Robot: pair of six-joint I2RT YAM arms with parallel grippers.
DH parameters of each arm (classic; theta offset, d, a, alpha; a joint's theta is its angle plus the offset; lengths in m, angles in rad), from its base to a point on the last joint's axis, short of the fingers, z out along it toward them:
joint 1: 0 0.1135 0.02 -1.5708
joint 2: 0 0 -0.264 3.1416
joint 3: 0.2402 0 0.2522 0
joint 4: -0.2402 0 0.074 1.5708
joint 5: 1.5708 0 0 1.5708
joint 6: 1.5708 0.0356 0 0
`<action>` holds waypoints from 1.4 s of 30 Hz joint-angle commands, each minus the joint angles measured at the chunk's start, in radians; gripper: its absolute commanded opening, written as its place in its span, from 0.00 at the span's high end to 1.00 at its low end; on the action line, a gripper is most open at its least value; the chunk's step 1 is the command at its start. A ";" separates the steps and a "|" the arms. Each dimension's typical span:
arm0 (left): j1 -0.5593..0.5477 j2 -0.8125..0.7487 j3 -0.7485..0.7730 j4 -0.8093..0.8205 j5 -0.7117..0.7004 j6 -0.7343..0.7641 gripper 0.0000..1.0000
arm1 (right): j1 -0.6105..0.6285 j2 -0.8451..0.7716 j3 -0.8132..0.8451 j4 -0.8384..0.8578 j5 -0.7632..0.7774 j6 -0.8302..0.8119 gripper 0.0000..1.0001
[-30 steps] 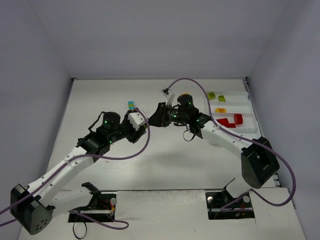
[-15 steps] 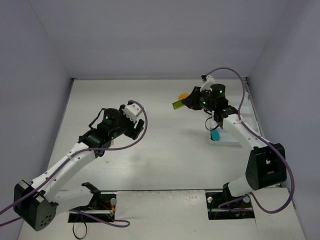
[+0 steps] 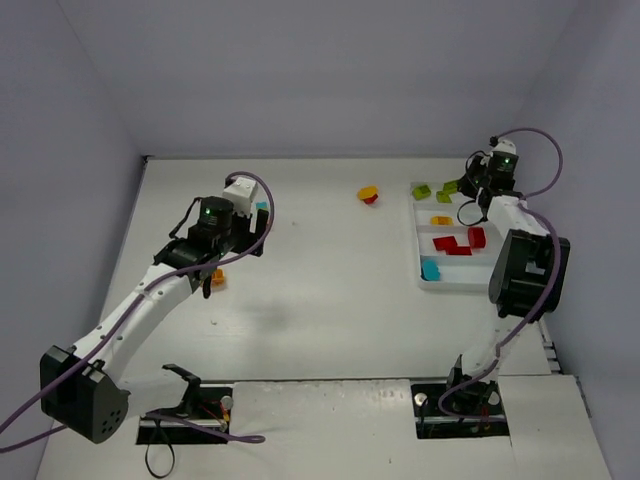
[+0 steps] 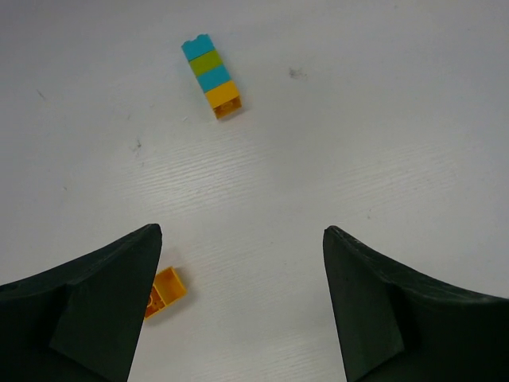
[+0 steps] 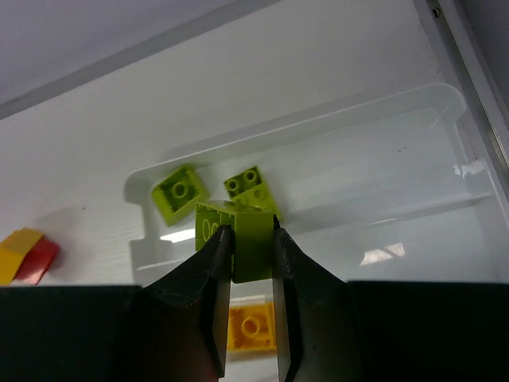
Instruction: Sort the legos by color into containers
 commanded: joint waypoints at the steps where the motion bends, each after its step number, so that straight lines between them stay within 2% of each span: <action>1: 0.006 0.014 0.066 -0.030 -0.093 -0.046 0.24 | -0.012 0.087 0.128 0.072 0.027 -0.022 1.00; 5: 0.024 0.048 0.083 -0.065 -0.171 -0.075 0.24 | -0.036 0.185 0.217 0.069 0.050 -0.040 0.99; 10: 0.051 0.083 0.106 -0.104 -0.193 -0.115 0.24 | -0.052 0.268 0.278 0.067 0.065 -0.057 0.94; 11: 0.055 0.094 0.109 -0.110 -0.193 -0.119 0.24 | -0.055 0.276 0.284 0.066 0.059 -0.054 0.80; 13: 0.064 0.108 0.117 -0.127 -0.193 -0.125 0.24 | -0.061 0.291 0.297 0.058 0.049 -0.056 0.64; 14: 0.065 0.117 0.121 -0.133 -0.196 -0.129 0.24 | -0.063 0.294 0.298 0.048 0.049 -0.057 0.51; 15: 0.068 0.123 0.126 -0.145 -0.199 -0.133 0.24 | -0.063 0.293 0.298 0.046 0.050 -0.063 0.45; 17: 0.073 0.134 0.134 -0.157 -0.199 -0.147 0.24 | -0.063 0.290 0.295 0.035 0.049 -0.068 0.39; 22: 0.079 0.147 0.144 -0.200 -0.234 -0.182 0.24 | -0.060 0.225 0.249 0.028 0.030 -0.063 0.37; 25: 0.079 0.154 0.152 -0.242 -0.312 -0.217 0.24 | -0.040 0.136 0.203 0.026 0.024 -0.059 0.36; 27: 0.082 0.155 0.154 -0.289 -0.436 -0.292 0.24 | 0.012 0.046 0.153 0.025 0.027 -0.066 0.35; 31: 0.081 0.177 0.149 -0.358 -0.492 -0.375 0.24 | 0.091 -0.118 0.064 0.023 0.026 -0.071 0.34; 34: 0.087 0.221 0.131 -0.386 -0.483 -0.400 0.22 | 0.166 -0.239 -0.048 0.037 -0.010 -0.048 0.33; 35: 0.091 0.232 0.131 -0.388 -0.477 -0.400 0.17 | 0.183 -0.294 -0.112 0.047 -0.028 -0.043 0.32; 42: 0.188 0.315 0.091 -0.294 -0.311 -0.372 0.16 | 0.287 -0.476 -0.377 0.126 -0.120 -0.010 0.30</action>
